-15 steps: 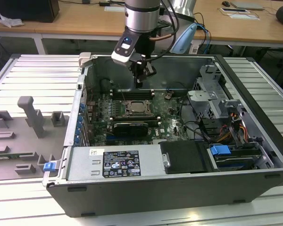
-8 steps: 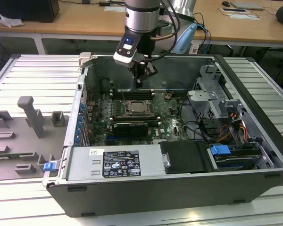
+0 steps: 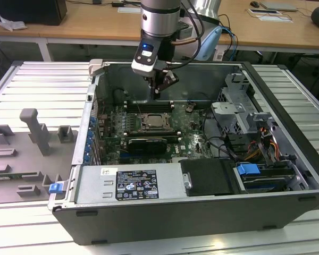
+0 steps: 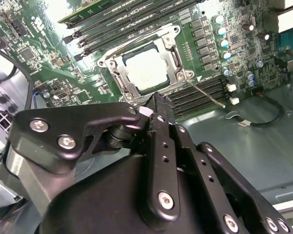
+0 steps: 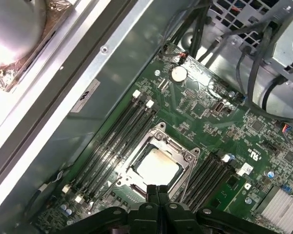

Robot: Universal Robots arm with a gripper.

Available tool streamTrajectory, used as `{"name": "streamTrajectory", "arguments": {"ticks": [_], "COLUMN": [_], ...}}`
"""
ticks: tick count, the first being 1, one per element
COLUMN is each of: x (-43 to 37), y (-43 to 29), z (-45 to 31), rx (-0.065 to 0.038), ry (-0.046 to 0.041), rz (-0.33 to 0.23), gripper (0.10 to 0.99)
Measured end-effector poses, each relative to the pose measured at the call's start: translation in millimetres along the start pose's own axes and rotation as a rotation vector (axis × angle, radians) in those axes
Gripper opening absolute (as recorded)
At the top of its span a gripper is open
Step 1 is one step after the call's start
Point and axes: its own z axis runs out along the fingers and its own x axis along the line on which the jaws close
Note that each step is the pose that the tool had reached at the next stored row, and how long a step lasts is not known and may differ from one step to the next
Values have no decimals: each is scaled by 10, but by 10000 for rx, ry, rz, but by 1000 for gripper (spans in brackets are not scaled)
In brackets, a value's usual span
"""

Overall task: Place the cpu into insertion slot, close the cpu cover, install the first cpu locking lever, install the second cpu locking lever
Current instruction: 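Install the first cpu locking lever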

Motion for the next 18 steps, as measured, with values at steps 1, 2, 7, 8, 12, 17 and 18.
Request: {"name": "streamTrajectory", "arguments": {"ticks": [1,2,7,8,12,17,18], "x": [0,0,0,0,0,0,0], "y": [0,0,0,0,0,0,0], "z": [0,0,0,0,0,0,0], "rx": [2,3,10,11,19,33,37], "ry": [3,6,19,21,34,62,69], "rz": [-128,-213,-612,-716,-1157,-2080,-2347], "gripper": [106,106,106,106,106,106,106]}}
